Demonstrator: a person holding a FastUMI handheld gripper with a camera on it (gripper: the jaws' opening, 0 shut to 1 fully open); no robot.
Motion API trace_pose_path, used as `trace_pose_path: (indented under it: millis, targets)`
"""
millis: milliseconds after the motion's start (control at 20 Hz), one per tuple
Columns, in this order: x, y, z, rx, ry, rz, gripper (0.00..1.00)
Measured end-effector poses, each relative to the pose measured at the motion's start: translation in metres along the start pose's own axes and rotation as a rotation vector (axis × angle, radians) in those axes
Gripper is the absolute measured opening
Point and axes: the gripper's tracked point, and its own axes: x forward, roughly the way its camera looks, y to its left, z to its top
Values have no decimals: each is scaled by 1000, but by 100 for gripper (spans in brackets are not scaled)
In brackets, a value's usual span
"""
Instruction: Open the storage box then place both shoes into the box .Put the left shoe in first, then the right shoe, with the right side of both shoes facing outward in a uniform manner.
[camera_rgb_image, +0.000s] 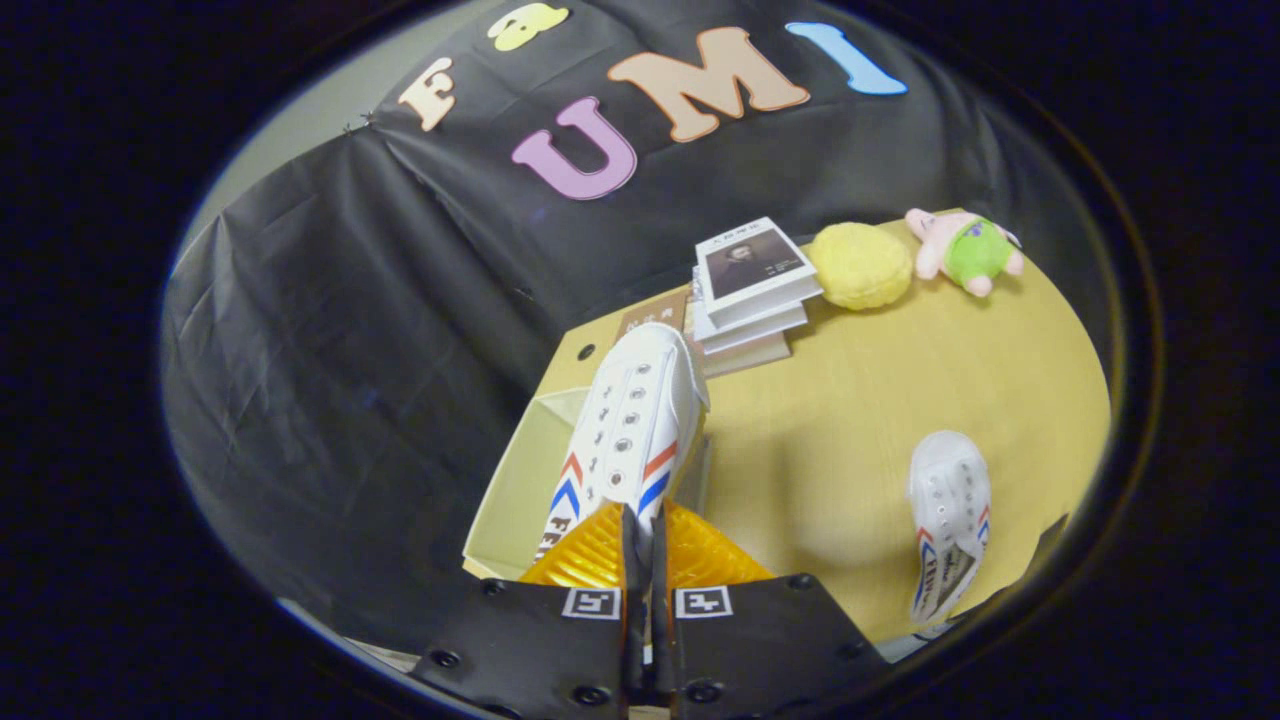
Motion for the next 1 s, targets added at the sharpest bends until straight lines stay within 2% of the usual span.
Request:
trace_pose_path:
  millis: [200,550,1000]
  targets:
    - [16,39,-3,1,18,47,6]
    - [59,73,-28,9,73,61,6]
    - [112,92,-58,25,136,19,6]
